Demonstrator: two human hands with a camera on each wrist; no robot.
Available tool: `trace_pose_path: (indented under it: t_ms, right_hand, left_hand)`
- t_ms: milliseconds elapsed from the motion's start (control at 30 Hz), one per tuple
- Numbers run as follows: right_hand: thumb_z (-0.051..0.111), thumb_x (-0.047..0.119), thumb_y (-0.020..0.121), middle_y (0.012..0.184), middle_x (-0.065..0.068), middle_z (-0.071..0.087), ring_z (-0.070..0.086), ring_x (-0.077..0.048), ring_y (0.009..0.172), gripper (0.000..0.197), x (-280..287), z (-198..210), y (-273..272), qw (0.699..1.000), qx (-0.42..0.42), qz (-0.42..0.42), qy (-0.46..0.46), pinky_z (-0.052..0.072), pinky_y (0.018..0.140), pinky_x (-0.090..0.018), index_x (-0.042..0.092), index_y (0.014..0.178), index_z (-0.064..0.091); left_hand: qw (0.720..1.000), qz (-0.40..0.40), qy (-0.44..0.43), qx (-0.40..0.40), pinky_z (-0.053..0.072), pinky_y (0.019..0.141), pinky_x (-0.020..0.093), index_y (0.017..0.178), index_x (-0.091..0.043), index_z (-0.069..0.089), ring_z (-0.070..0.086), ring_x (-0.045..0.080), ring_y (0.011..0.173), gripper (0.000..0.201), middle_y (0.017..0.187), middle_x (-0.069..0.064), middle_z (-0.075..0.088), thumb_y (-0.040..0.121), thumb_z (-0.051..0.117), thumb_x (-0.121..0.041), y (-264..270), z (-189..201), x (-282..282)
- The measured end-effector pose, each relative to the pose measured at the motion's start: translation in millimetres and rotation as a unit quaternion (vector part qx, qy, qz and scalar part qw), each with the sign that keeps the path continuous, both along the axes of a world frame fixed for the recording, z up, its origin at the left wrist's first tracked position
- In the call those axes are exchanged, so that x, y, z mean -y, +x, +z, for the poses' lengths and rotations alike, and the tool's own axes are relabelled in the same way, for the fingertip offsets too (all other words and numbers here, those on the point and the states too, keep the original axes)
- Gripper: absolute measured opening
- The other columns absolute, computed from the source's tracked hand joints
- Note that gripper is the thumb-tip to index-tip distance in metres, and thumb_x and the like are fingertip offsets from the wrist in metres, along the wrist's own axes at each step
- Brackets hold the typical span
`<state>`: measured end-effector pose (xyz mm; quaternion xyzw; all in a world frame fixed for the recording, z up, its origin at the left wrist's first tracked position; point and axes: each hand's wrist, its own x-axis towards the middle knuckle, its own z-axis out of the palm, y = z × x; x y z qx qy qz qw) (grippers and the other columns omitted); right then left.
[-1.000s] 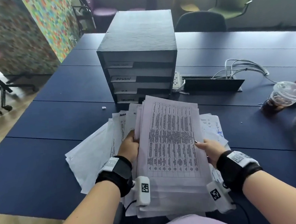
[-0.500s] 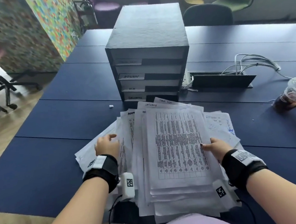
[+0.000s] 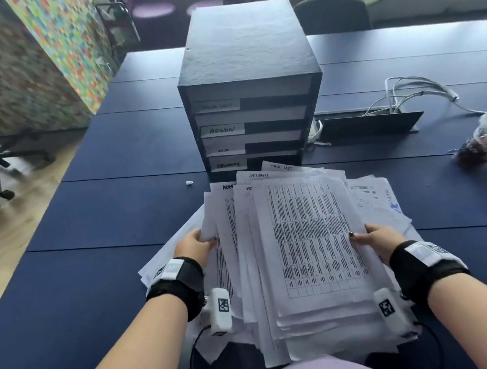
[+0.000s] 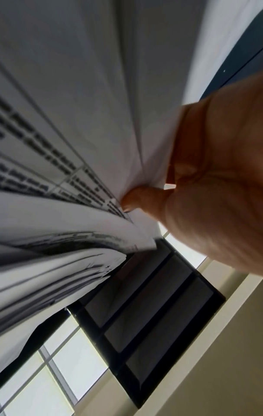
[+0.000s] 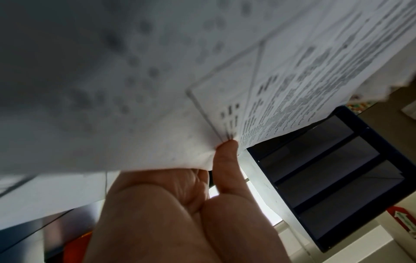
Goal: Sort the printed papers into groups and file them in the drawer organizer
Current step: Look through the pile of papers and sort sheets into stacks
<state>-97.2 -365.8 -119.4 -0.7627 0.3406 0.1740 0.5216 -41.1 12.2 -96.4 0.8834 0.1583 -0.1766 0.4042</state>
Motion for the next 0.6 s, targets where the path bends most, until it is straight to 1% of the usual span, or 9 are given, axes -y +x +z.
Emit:
trace_pose_path:
  t_ms: [67, 100, 167, 233, 300, 367, 467, 533, 600]
  right_hand:
    - [0.073, 0.020, 0.079, 0.101, -0.015, 0.069, 0.063, -0.032, 0.097, 0.035, 0.7, -3.3, 0.2, 1.000, 0.001, -0.002, -0.012, 0.048, 0.095, -0.047, 0.003, 0.107, 0.064]
    - [0.072, 0.019, 0.080, 0.099, -0.014, 0.068, 0.063, -0.031, 0.095, 0.035, -0.5, -3.3, 0.1, 1.000, 0.005, -0.003, -0.019, 0.048, 0.093, -0.044, 0.001, 0.109, 0.063]
    - [0.067, 0.015, 0.084, 0.093, -0.012, 0.067, 0.062, -0.028, 0.089, 0.027, -1.9, -2.2, -0.1, 0.999, 0.011, 0.001, -0.037, 0.048, 0.086, -0.038, 0.002, 0.107, 0.064]
    - [0.065, 0.014, 0.086, 0.092, -0.011, 0.066, 0.061, -0.026, 0.088, 0.025, -0.2, -4.0, -0.2, 0.999, 0.019, 0.001, -0.044, 0.046, 0.082, -0.033, 0.004, 0.108, 0.063]
    - [0.065, 0.015, 0.086, 0.092, -0.011, 0.065, 0.060, -0.026, 0.088, 0.026, -0.3, -3.4, -0.6, 0.999, 0.025, 0.004, -0.046, 0.045, 0.081, -0.032, 0.004, 0.110, 0.063]
    - [0.065, 0.014, 0.086, 0.093, -0.012, 0.065, 0.060, -0.025, 0.088, 0.027, 0.9, -5.5, -1.0, 0.999, 0.024, 0.001, -0.044, 0.044, 0.081, -0.032, 0.002, 0.111, 0.062]
    - [0.065, 0.011, 0.086, 0.090, -0.010, 0.065, 0.060, -0.025, 0.088, 0.028, 2.2, -6.7, -1.7, 0.999, 0.031, -0.003, -0.032, 0.044, 0.083, -0.032, 0.001, 0.112, 0.062]
    - [0.064, 0.011, 0.086, 0.086, -0.007, 0.065, 0.060, -0.025, 0.088, 0.027, 3.5, -6.3, -1.7, 0.999, 0.036, -0.002, -0.019, 0.045, 0.085, -0.033, 0.002, 0.112, 0.062]
    - [0.064, 0.011, 0.086, 0.088, -0.008, 0.066, 0.060, -0.025, 0.090, 0.027, 3.4, -5.7, -0.7, 0.999, 0.035, 0.003, -0.009, 0.045, 0.088, -0.035, 0.003, 0.111, 0.062]
  left_hand:
    - [1.000, 0.012, 0.003, 0.023, 0.050, 0.066, 0.031, 0.084, -0.017, 0.062, 0.064, 0.029, 0.076, 0.002, 0.085, 0.012, 0.070, 0.086, 0.062, -0.017, 0.8, -0.9, 0.3]
    - [0.999, 0.020, 0.000, 0.034, 0.050, 0.065, 0.031, 0.082, -0.014, 0.061, 0.063, 0.029, 0.074, 0.004, 0.084, 0.014, 0.069, 0.086, 0.061, -0.016, 1.2, -1.9, -0.2]
    - [0.997, 0.029, 0.008, 0.065, 0.045, 0.063, 0.031, 0.084, -0.010, 0.061, 0.059, 0.029, 0.072, 0.005, 0.080, 0.014, 0.067, 0.087, 0.058, -0.014, 0.6, 0.1, 1.3]
    - [0.994, 0.037, 0.010, 0.104, 0.043, 0.065, 0.032, 0.093, -0.012, 0.063, 0.059, 0.032, 0.077, 0.009, 0.081, 0.010, 0.065, 0.088, 0.056, -0.015, -0.9, 3.0, 2.8]
    - [0.989, 0.035, 0.017, 0.146, 0.040, 0.062, 0.031, 0.097, -0.013, 0.062, 0.057, 0.033, 0.077, 0.011, 0.080, 0.008, 0.063, 0.089, 0.055, -0.014, -3.9, 10.9, 5.1]
    - [0.980, 0.031, 0.032, 0.192, 0.035, 0.053, 0.029, 0.089, -0.016, 0.059, 0.051, 0.027, 0.068, 0.008, 0.071, 0.002, 0.058, 0.090, 0.052, -0.011, -5.2, 19.6, 5.4]
    - [0.961, 0.066, 0.030, 0.269, 0.034, 0.056, 0.029, 0.083, -0.016, 0.055, 0.050, 0.027, 0.067, 0.013, 0.070, 0.003, 0.057, 0.090, 0.050, -0.006, 0.2, 36.8, -0.4]
    - [0.954, 0.101, 0.015, 0.281, 0.038, 0.056, 0.028, 0.085, -0.014, 0.057, 0.053, 0.028, 0.068, 0.010, 0.074, 0.006, 0.061, 0.092, 0.050, -0.011, 5.7, 49.1, -7.4]
    - [0.953, 0.117, 0.021, 0.280, 0.036, 0.053, 0.025, 0.087, -0.015, 0.057, 0.053, 0.025, 0.068, 0.010, 0.076, 0.005, 0.061, 0.094, 0.050, -0.015, 10.1, 61.3, -15.7]
